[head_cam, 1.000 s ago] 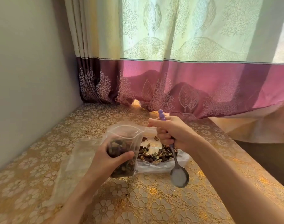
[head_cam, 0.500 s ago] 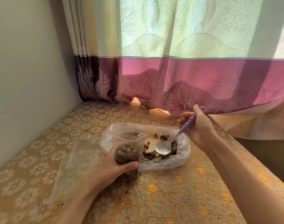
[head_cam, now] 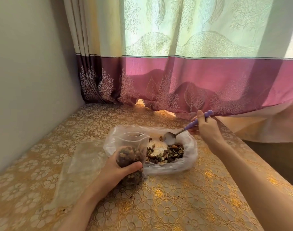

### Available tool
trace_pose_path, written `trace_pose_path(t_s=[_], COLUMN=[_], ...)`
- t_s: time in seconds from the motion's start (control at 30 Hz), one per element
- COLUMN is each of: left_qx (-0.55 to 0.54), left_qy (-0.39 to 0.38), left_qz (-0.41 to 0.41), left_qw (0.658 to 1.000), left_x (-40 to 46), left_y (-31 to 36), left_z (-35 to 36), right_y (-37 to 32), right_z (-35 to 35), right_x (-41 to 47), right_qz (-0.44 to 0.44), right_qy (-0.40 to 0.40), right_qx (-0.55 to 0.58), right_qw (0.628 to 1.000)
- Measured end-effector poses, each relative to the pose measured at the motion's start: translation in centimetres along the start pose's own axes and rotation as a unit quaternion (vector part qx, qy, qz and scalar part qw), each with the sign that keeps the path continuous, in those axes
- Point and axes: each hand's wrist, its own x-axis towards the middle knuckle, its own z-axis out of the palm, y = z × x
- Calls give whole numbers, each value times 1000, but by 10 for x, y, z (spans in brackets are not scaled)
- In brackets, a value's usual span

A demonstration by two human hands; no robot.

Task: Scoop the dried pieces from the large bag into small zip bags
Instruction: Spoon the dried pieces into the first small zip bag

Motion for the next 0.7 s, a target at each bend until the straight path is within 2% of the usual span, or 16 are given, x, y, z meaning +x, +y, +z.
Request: trace_pose_path(t_s=[0.2, 0.53, 0.7], left_qx=[-4, -3, -2], left_qy=[4, -2, 2], left_qz=[-6, -9, -11], left_qw=[1000, 1000, 1000], left_x=[-1, -1, 0], left_y=[2, 0, -2], left_z=[1, 0, 1], right_y=[3, 11, 13], right_z=[-1, 15, 22], right_x=[5, 6, 3], right_qz=[30, 162, 188], right_qy=[-59, -107, -110], right_qx=[-51, -3, 21], right_qw=[997, 981, 976])
